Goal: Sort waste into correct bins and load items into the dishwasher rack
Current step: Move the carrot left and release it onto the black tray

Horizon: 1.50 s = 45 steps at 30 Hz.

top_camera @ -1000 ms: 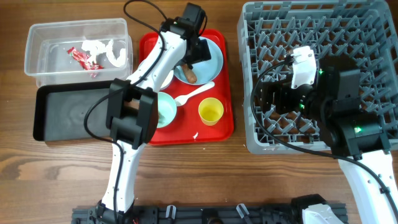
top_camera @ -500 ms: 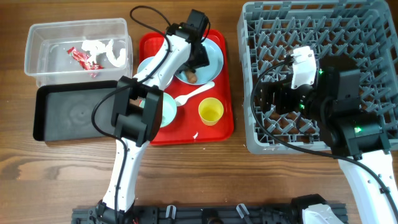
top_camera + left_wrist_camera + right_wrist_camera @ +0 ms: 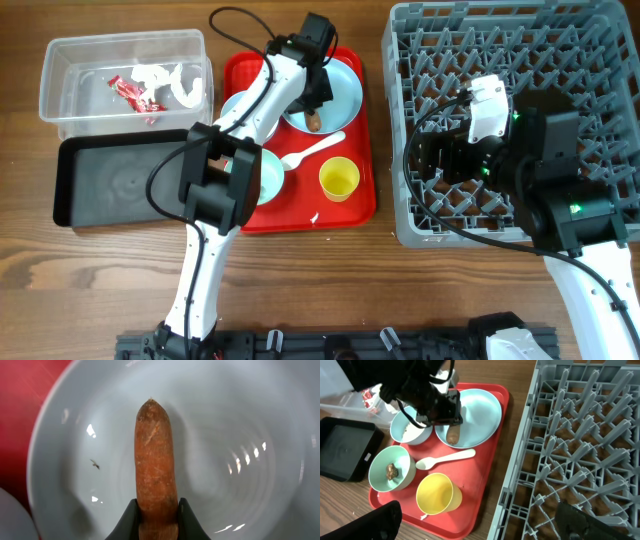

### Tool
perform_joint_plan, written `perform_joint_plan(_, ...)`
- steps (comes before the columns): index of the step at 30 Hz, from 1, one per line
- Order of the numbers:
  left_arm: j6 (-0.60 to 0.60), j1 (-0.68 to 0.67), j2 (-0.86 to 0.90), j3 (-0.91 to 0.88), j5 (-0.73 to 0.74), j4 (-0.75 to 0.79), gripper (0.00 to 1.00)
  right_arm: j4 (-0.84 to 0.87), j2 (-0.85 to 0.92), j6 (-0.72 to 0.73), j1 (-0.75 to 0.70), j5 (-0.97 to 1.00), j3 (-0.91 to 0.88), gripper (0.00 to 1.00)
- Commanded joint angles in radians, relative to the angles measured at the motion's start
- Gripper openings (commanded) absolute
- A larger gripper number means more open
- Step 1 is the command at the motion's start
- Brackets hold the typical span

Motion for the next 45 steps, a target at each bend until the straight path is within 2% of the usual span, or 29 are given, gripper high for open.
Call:
perform_joint_plan(1,0.084,0.055,-0.174,0.070,0.004,-0.024,0.05,0.001,0.010,0.008,0.002,-0.017,0.022,1.00)
perform_joint_plan(5,0.098,0.148,-0.313,0.070,-0.018,-0.111,0.04,0.001,0.010,0.008,0.002,-0.017,0.022,1.00)
perform_joint_plan(9,0.090,0.294,-0.417,0.070,-0.136,-0.277,0.04,0.001,0.010,0.008,0.002,-0.017,0.022,1.00)
perform_joint_plan(13,0.079,0.463,-0.444,0.070,-0.153,-0.397,0.04,0.002,0.010,0.008,0.002,-0.017,0.022,1.00)
perform_joint_plan(18,-0.118,0.658,-0.434,0.031,-0.146,-0.486,0.04,0.002,0.010,0.008,0.002,-0.017,0.022,1.00)
perform_joint_plan(23,-0.340,0.785,-0.434,-0.129,-0.126,-0.473,0.04,0.003,0.010,0.008,0.002,-0.017,0.021,1.00)
perform_joint_plan(26,-0.411,0.811,-0.434,-0.256,-0.126,-0.411,0.05,0.003,0.010,0.008,0.002,-0.017,0.021,1.00)
perform_joint_plan(33,-0.435,0.814,-0.434,-0.524,-0.126,-0.219,0.09,0.004,0.010,0.008,0.002,-0.017,0.021,1.00)
perform_joint_plan(35,-0.435,0.814,-0.434,-0.565,-0.127,-0.167,0.14,0.004,0.010,0.008,0.002,-0.016,0.021,1.00)
perform_joint_plan(36,-0.435,0.814,-0.434,-0.591,-0.127,-0.124,0.33,0.005,0.010,0.008,0.002,-0.017,0.021,1.00)
perform_joint_plan(39,-0.433,0.814,-0.434,-0.609,-0.127,-0.080,0.52,0.005,0.010,0.008,0.002,-0.016,0.021,1.00)
perform_joint_plan(45,-0.428,0.816,-0.443,-0.607,-0.126,-0.082,0.60,0.007,0.010,0.007,0.002,-0.016,0.021,1.00)
